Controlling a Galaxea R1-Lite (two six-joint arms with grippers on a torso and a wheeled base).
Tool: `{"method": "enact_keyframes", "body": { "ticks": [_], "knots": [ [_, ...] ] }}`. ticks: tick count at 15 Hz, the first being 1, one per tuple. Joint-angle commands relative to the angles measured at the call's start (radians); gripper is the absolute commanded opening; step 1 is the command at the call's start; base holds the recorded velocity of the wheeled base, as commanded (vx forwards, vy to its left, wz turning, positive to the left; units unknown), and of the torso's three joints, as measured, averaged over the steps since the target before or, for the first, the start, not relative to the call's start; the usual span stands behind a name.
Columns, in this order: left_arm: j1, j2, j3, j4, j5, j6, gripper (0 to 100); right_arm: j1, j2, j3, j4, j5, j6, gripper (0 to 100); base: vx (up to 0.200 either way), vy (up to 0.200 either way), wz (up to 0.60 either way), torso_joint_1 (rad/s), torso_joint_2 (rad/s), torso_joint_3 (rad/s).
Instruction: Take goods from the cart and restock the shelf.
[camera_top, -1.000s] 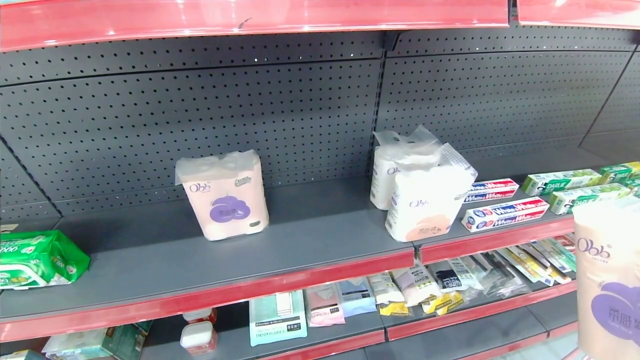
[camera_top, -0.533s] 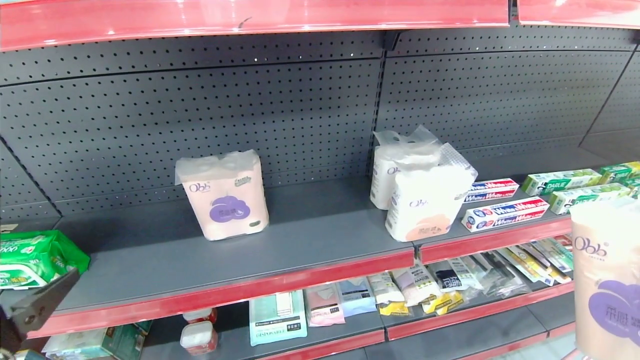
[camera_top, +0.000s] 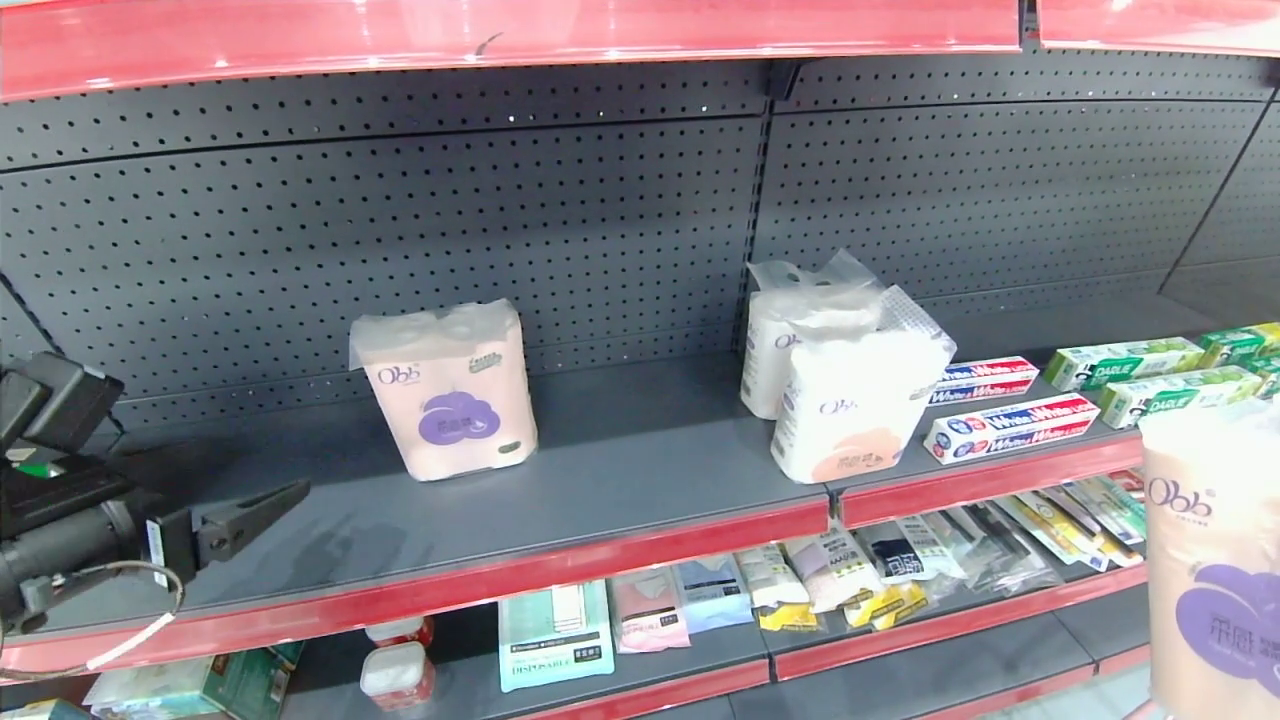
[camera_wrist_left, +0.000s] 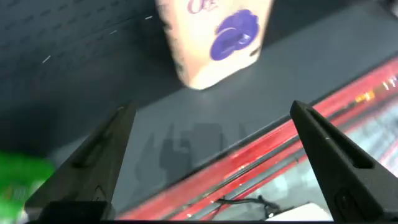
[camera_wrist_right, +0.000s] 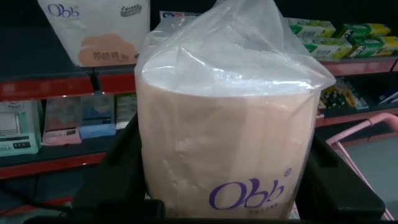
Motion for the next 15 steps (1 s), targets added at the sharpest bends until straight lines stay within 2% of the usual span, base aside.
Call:
{"method": "enact_keyframes", "body": {
  "ticks": [1, 5, 7, 11, 13, 14, 15],
  "knots": [
    [0.069, 0.149, -0.060, -0.025, -0.081, 0.039, 100, -0.010, 0.008, -0.001, 0.001, -0.001, -0.003, 0, 0.000, 0.000, 0.00, 0.000, 0.00, 0.000],
    [0.089, 0.261, -0.163, -0.033, -0.132, 0.055, 100, -0.024, 0.025, -0.004, -0.001, -0.003, -0.003, 0, 0.000, 0.000, 0.00, 0.000, 0.00, 0.000],
    [0.089, 0.294, -0.181, -0.033, -0.133, 0.096, 100, -0.030, 0.030, -0.004, -0.001, -0.001, -0.003, 0, 0.000, 0.000, 0.00, 0.000, 0.00, 0.000],
    [0.089, 0.351, -0.244, -0.030, -0.159, 0.099, 100, -0.032, 0.044, -0.004, -0.001, -0.001, -0.003, 0, 0.000, 0.000, 0.00, 0.000, 0.00, 0.000],
    [0.089, 0.379, -0.267, -0.031, -0.199, 0.101, 100, -0.032, 0.047, -0.004, -0.001, -0.001, -0.003, 0, 0.000, 0.000, 0.00, 0.000, 0.00, 0.000],
    [0.085, 0.397, -0.275, -0.033, -0.265, 0.105, 100, -0.032, 0.051, -0.002, -0.001, -0.001, -0.003, 0, 0.000, 0.000, 0.00, 0.000, 0.00, 0.000],
    [0.083, 0.408, -0.276, -0.033, -0.304, 0.114, 100, -0.032, 0.051, -0.001, -0.001, -0.001, -0.003, 0, 0.000, 0.000, 0.00, 0.000, 0.00, 0.000]
  ]
}}
